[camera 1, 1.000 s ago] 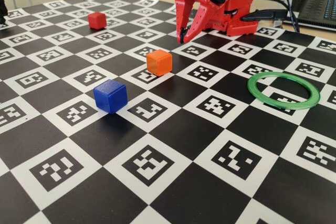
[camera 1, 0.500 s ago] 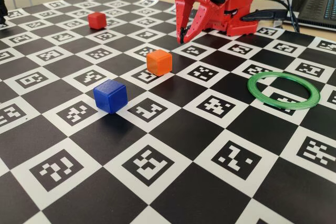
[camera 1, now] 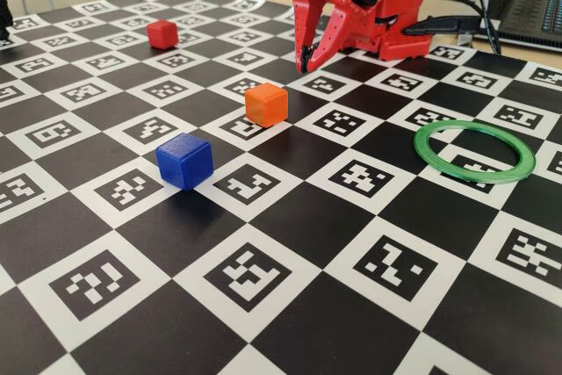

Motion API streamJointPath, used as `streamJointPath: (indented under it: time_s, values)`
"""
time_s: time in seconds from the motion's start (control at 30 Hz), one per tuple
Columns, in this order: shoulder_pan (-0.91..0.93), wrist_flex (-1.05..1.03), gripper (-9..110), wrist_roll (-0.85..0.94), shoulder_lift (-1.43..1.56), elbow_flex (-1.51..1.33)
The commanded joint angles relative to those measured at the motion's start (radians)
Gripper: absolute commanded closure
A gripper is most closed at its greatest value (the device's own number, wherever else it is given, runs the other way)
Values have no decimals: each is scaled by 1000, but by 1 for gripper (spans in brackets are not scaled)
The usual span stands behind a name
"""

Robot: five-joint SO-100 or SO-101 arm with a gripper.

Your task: Grab the red cube then put it in the green circle then put the blue cube on top and finally the orange cube on top

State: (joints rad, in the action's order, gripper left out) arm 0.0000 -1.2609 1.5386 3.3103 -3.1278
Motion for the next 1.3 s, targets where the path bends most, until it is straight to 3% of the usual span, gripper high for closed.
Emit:
streamJointPath:
  time_s: [0.0,0.8,1.1,1.27]
  values:
    - [-8,-112,107,3,49,-41]
    - [-14,-112,107,-9,49,-41]
    - [-35,-41,107,-222,31,-26]
    - [-15,77,107,-472,-140,204]
